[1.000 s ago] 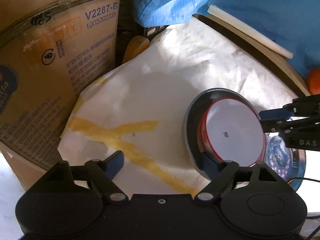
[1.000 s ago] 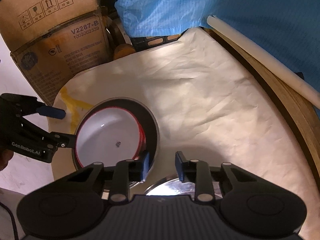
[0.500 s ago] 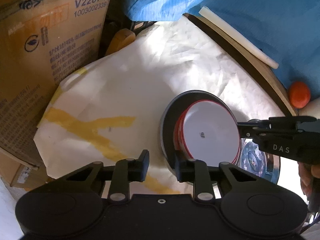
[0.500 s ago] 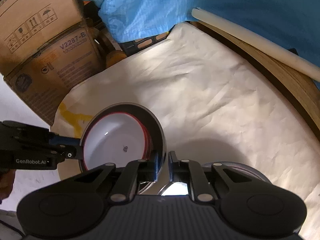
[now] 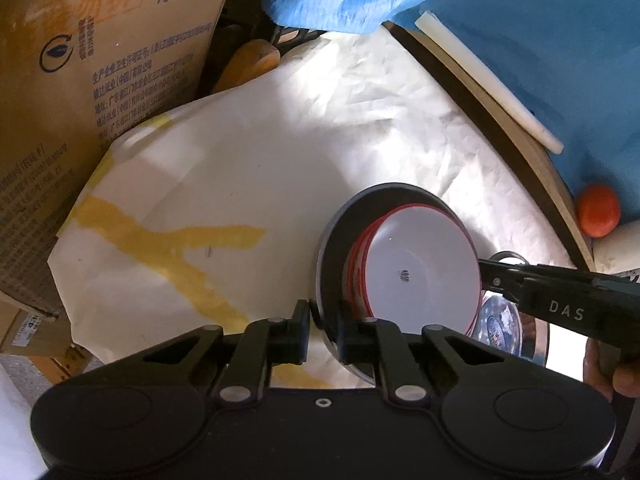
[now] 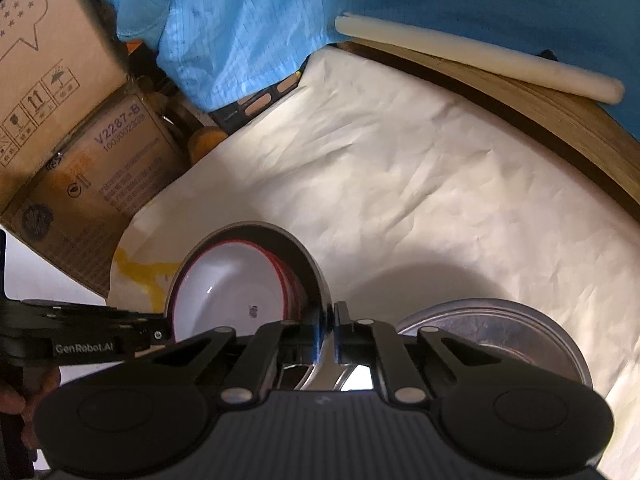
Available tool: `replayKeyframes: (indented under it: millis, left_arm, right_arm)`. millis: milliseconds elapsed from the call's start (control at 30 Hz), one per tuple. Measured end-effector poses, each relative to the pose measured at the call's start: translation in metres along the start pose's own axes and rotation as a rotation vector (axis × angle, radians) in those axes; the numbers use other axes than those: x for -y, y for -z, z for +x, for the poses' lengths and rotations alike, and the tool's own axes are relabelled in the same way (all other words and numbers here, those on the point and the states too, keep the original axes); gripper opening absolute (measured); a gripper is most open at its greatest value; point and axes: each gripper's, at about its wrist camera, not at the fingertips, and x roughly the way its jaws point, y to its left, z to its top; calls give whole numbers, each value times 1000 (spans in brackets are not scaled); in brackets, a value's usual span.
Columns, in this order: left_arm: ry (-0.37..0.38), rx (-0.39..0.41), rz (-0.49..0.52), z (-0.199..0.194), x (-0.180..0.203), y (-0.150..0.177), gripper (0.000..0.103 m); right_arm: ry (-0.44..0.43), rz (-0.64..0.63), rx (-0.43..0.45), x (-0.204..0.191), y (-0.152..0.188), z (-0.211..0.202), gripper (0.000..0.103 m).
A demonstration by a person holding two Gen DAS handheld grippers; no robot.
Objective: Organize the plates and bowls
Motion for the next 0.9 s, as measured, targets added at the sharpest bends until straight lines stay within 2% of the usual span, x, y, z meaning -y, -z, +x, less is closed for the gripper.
replayKeyframes:
  millis: [267,467,900]
  left_arm:
    - [-1,26,2,-15,6,-1,11]
    - [13,51,37,-25,25,-5,10]
    - [94,12,219,-12,99,1,10]
  right_arm:
    - [-8,31,36,0,3,-18,8]
    - [-3,76,76,10,6,-37,8]
    - [84,230,167,61,41,-91,8]
